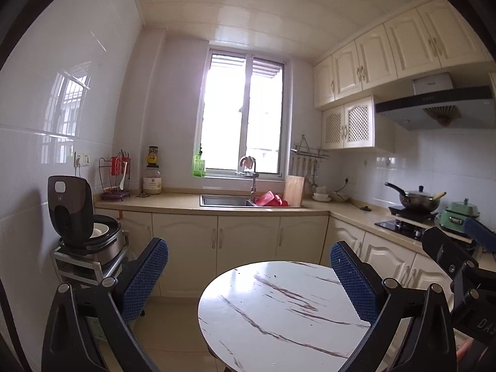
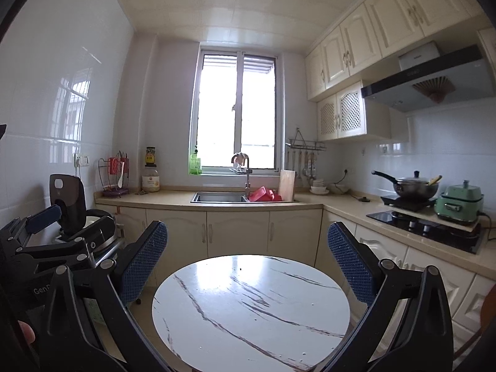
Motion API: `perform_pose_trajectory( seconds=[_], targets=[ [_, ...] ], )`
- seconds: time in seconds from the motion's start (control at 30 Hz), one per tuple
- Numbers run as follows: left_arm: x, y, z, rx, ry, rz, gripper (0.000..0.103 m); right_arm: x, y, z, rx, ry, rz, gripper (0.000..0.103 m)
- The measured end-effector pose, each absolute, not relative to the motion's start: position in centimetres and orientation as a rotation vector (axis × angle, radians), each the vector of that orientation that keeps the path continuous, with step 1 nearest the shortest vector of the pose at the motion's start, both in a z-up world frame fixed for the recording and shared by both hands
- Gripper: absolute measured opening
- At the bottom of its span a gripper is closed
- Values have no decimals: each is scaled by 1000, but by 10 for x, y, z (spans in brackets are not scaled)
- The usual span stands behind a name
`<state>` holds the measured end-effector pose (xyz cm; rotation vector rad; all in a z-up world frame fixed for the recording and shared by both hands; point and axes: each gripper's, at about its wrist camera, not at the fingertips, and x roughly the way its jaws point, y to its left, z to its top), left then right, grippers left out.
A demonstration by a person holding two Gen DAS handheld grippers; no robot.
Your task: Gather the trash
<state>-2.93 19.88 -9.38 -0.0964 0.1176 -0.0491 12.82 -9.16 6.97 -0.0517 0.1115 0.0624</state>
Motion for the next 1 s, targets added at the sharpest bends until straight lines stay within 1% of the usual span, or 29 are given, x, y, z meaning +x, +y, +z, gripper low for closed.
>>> perform_pose_trajectory(
  seconds=[0.17, 0.53, 1.0],
  targets=[
    [-36, 191, -92, -72, 111, -39, 102, 134, -102, 66, -53, 124, 88, 103],
    [-39, 150, -83, -21, 115, -64, 102, 133, -135, 57, -11, 139, 88, 103],
    [-48, 140, -73, -12, 110, -71, 102, 129, -154, 57, 8, 136, 85, 103]
  ],
)
